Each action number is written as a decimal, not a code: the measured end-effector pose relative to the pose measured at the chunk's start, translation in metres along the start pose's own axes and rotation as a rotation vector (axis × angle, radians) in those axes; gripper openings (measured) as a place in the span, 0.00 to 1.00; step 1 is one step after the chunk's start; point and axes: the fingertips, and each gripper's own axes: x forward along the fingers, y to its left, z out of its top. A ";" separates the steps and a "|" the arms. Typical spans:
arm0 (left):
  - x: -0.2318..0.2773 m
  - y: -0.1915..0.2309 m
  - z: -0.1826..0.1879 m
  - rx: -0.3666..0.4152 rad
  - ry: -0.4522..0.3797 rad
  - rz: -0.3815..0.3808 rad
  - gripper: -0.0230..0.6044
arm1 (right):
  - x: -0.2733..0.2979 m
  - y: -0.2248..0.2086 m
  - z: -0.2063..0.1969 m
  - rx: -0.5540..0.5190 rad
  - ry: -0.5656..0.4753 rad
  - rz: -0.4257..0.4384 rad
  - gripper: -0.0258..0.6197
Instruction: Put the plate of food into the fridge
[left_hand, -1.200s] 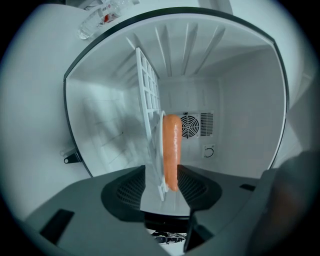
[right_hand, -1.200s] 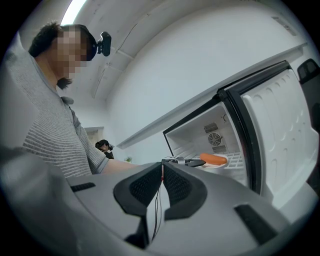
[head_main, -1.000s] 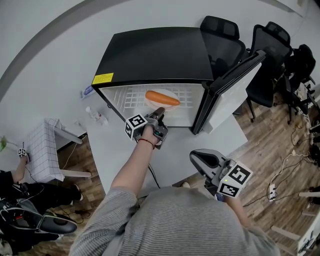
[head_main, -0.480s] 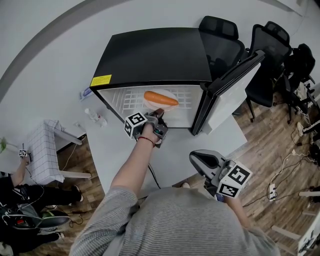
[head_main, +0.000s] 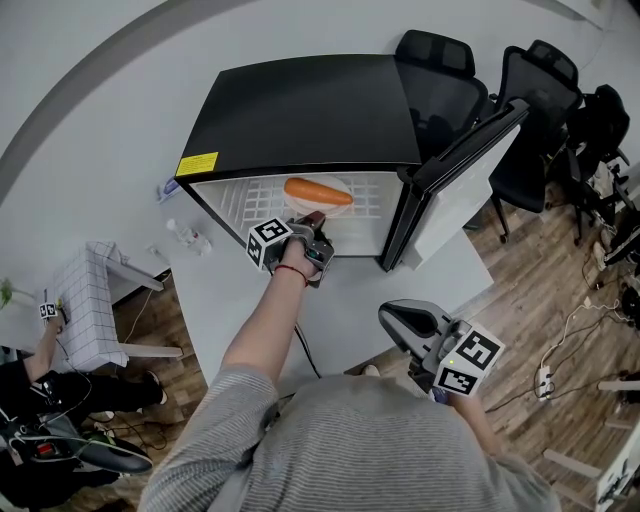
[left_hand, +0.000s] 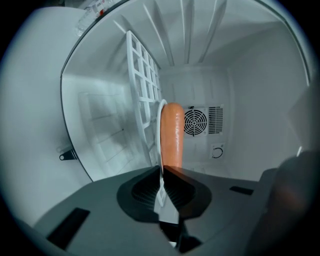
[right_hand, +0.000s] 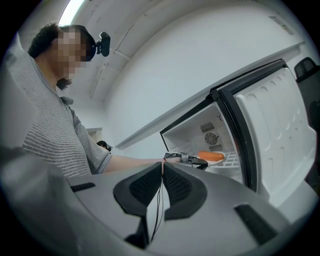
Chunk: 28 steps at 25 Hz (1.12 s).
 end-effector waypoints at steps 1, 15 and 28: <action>0.001 0.000 0.001 0.001 -0.001 0.002 0.09 | 0.000 0.000 0.000 0.001 0.000 -0.001 0.07; 0.001 -0.006 0.001 0.032 0.020 -0.019 0.09 | 0.001 -0.004 0.000 0.009 -0.001 0.005 0.07; -0.023 -0.018 -0.018 0.179 0.080 -0.079 0.09 | 0.009 -0.002 -0.003 0.011 0.015 0.032 0.07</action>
